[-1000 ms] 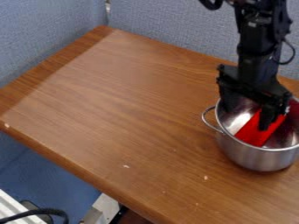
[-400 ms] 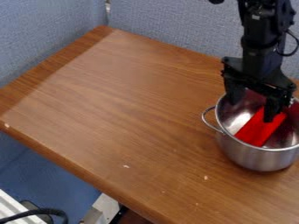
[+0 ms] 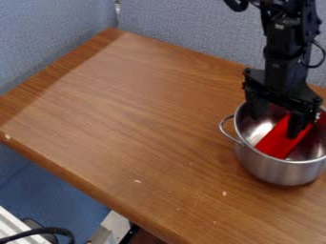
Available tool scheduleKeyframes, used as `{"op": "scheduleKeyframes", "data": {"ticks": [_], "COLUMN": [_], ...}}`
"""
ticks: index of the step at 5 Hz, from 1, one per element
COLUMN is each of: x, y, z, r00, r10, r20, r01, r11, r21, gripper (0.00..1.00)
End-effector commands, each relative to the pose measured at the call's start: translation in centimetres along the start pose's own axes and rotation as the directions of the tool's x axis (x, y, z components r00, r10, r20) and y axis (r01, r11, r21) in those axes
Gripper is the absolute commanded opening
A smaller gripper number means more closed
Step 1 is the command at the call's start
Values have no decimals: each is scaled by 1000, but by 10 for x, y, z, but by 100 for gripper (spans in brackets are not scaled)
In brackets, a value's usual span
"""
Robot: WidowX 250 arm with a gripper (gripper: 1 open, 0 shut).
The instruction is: Put the red object in the metal pot
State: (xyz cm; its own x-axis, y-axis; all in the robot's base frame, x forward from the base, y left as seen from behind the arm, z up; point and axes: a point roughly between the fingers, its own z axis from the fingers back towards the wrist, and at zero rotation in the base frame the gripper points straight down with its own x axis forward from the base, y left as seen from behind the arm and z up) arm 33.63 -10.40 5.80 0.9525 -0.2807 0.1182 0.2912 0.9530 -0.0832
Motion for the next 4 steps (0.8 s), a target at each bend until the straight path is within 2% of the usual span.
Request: {"op": "scheduleKeyframes", "data": {"ticks": [1, 2, 3, 4], "x": [12, 14, 17, 18], "y": [3, 4, 5, 6], "z": [11, 9, 6, 6], "r00": [999, 999, 999, 999], "r10": [13, 14, 14, 20], "r20": [50, 43, 33, 27], "r01": [-13, -13, -14, -20], "r11": [1000, 1000, 1000, 1000], "r21": [-5, -6, -4, -2], "gripper": [100, 100, 0, 100]}}
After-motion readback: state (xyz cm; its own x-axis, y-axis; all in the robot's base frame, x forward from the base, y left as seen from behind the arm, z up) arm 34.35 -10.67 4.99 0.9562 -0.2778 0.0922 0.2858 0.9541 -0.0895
